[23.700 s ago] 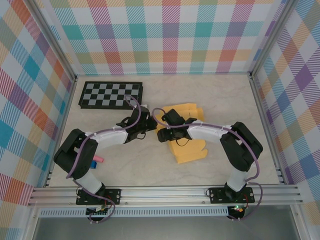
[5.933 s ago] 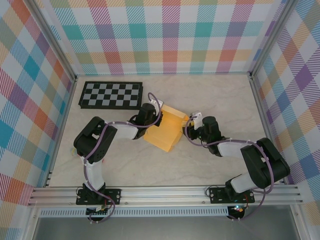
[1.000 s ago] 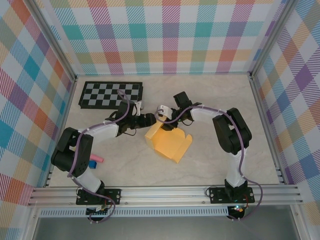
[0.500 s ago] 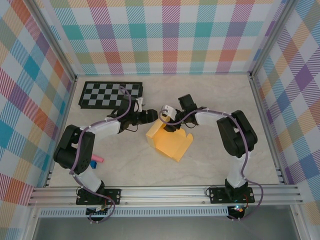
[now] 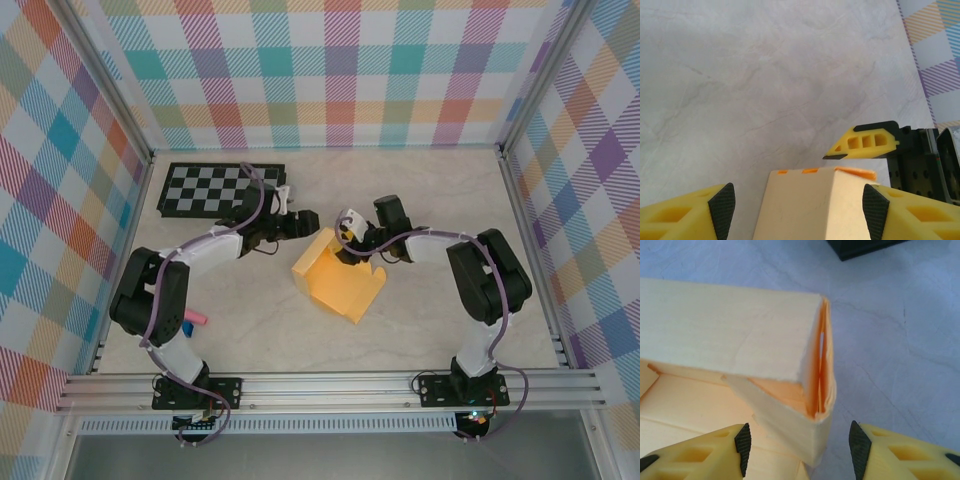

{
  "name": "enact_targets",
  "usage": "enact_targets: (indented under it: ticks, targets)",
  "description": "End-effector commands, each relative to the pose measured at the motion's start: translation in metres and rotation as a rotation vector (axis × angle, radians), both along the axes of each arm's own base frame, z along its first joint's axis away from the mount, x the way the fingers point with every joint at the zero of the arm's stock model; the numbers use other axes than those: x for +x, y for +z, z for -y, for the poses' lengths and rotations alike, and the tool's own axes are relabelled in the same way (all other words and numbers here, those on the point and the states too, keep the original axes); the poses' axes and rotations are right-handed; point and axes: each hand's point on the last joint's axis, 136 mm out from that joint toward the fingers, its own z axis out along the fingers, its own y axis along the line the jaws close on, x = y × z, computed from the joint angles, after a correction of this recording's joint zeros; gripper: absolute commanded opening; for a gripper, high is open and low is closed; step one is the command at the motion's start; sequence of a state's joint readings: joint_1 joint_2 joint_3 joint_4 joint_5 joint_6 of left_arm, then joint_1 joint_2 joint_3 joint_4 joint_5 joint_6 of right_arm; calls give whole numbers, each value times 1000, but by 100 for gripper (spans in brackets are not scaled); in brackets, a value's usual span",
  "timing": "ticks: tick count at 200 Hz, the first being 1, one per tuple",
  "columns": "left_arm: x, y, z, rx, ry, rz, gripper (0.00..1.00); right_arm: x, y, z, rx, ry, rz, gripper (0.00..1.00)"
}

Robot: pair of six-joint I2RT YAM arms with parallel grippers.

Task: Fold the paper box

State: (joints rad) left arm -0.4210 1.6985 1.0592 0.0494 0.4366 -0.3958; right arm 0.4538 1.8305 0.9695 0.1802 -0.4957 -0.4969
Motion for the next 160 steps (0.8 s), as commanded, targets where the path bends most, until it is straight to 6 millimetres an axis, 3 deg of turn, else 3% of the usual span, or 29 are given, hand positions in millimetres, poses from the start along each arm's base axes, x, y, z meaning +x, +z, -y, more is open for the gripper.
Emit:
enact_targets:
  ticks: [1, 73, 160]
  targets:
    - [-6, -2, 19, 6, -66, -18, 70, 10, 14, -13, 36, 3, 68, 53]
    - [-11, -13, 24, 3, -89, -43, 69, 19, 8, -34, -9, -51, 182, 29]
    - [-1, -37, 16, 75, -77, -56, 63, 17, 12, -50, 30, -13, 207, 33]
